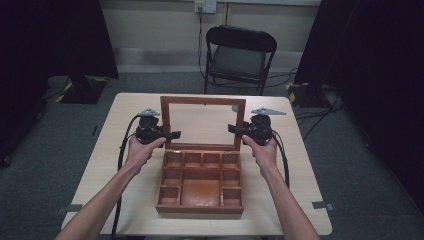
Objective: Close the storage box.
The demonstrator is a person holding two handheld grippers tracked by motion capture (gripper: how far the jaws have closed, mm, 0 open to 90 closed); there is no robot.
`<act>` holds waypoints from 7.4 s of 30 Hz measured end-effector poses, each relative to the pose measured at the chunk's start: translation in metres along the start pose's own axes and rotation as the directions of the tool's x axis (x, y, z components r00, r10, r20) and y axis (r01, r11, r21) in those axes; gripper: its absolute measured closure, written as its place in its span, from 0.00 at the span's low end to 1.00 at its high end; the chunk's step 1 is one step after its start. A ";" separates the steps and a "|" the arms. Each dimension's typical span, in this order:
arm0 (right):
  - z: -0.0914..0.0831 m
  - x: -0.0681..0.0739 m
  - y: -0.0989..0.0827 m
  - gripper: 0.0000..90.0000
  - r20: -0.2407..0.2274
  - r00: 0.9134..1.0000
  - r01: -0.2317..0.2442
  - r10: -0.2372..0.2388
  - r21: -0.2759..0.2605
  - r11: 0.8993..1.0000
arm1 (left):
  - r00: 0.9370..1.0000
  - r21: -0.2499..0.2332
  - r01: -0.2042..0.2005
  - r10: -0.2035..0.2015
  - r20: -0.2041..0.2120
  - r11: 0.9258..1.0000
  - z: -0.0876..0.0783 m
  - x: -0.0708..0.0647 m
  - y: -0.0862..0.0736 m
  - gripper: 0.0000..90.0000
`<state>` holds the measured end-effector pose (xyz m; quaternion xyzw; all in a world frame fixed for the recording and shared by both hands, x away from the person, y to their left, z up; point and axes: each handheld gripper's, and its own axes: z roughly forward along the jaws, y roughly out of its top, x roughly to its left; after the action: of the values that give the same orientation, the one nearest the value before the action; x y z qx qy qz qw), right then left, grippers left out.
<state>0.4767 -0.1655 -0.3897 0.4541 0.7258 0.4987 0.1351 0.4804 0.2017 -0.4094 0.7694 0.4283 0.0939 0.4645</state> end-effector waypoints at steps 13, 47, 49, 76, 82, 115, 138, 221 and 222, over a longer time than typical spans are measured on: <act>-0.014 0.016 -0.004 0.48 0.005 1.000 0.021 -0.021 -0.001 1.000 | 0.999 -0.021 -0.048 0.048 0.014 0.999 -0.016 -0.010 -0.002 0.50; -0.034 0.027 -0.021 0.44 0.015 1.000 -0.017 0.017 0.027 0.999 | 0.996 -0.023 -0.092 0.092 0.012 0.996 -0.035 -0.022 -0.014 0.50; -0.034 0.028 -0.021 0.44 0.016 1.000 -0.002 0.001 0.034 0.999 | 0.995 -0.024 -0.095 0.095 0.020 0.995 -0.037 -0.022 -0.014 0.49; -0.045 0.039 -0.039 0.29 -0.022 0.999 0.032 -0.030 0.102 0.994 | 0.997 -0.028 -0.061 0.062 0.045 0.998 -0.057 -0.033 -0.037 0.30; -0.046 0.041 -0.042 0.29 -0.017 0.999 0.039 -0.038 0.110 0.993 | 0.997 -0.043 -0.052 0.054 0.050 0.998 -0.065 -0.034 -0.039 0.31; -0.064 -0.014 -0.046 0.32 0.136 0.990 -0.062 0.043 0.140 0.988 | 0.996 -0.037 -0.049 0.051 0.078 0.998 -0.063 -0.039 -0.042 0.29; -0.085 0.073 0.034 0.48 -0.262 0.959 0.120 -0.107 0.032 0.992 | 0.997 -0.031 -0.054 0.056 0.053 0.998 -0.065 -0.044 -0.051 0.22; -0.038 0.124 0.001 0.91 -0.543 0.838 0.263 -0.059 0.306 0.915 | 0.996 0.041 0.029 -0.025 -0.088 0.999 -0.084 0.013 -0.074 0.21; -0.037 0.124 -0.002 0.91 -0.548 0.835 0.262 -0.054 0.309 0.914 | 0.996 0.042 0.032 -0.028 -0.090 0.999 -0.084 0.013 -0.074 0.21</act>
<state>0.3828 -0.0896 -0.3424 0.2539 0.8512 0.4443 -0.1168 0.4006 0.2797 -0.4254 0.7678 0.4621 0.1118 0.4294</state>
